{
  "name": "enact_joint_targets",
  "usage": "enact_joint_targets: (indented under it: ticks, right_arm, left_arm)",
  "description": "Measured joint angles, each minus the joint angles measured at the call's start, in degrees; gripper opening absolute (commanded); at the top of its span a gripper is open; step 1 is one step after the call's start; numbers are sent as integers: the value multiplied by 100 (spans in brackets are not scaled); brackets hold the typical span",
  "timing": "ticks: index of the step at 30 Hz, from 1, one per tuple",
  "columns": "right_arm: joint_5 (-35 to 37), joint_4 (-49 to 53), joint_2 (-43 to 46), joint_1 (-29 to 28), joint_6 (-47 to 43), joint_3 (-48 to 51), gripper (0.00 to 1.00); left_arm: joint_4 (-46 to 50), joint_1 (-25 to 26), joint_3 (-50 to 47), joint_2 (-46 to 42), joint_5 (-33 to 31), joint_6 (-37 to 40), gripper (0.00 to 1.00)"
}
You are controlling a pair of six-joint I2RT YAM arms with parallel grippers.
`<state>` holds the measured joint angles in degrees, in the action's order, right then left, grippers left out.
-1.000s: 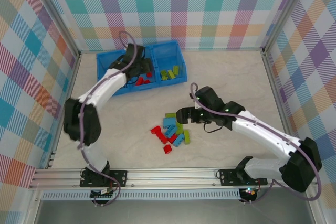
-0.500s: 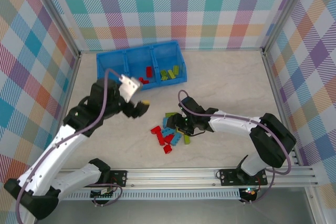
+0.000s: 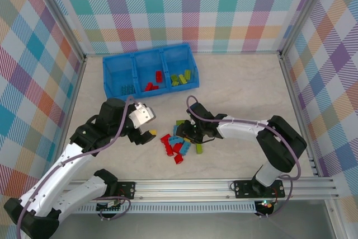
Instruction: Sort the legos into containers by color
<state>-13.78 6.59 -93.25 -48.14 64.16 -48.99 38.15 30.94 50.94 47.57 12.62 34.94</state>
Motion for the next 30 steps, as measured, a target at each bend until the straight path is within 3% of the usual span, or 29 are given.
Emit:
enact_joint_targets:
  ticks: [5,19,25,28,30]
  right_arm:
    - [-42,-13,-103,-52,4,-52,24]
    - [389,470,273,-81,-341,-417,17]
    - [935,732,308,-66,-1147,-1727,16]
    - [1176,634,-103,-57,-1663,-2636,16]
    - [1272,538,-501,-24,-1969,-3169,22]
  left_arm:
    - [-181,-57,-214,-42,-4,26,91]
    - [-660,-372,-398,-98,-70,-455,95]
    - [-1086,-789,-297,-63,-1054,-1840,100]
    - [-1123,-1130,-11,44,-1694,-2507,100]
    - [-1182,-1379,107,90,-1950,-2826,100]
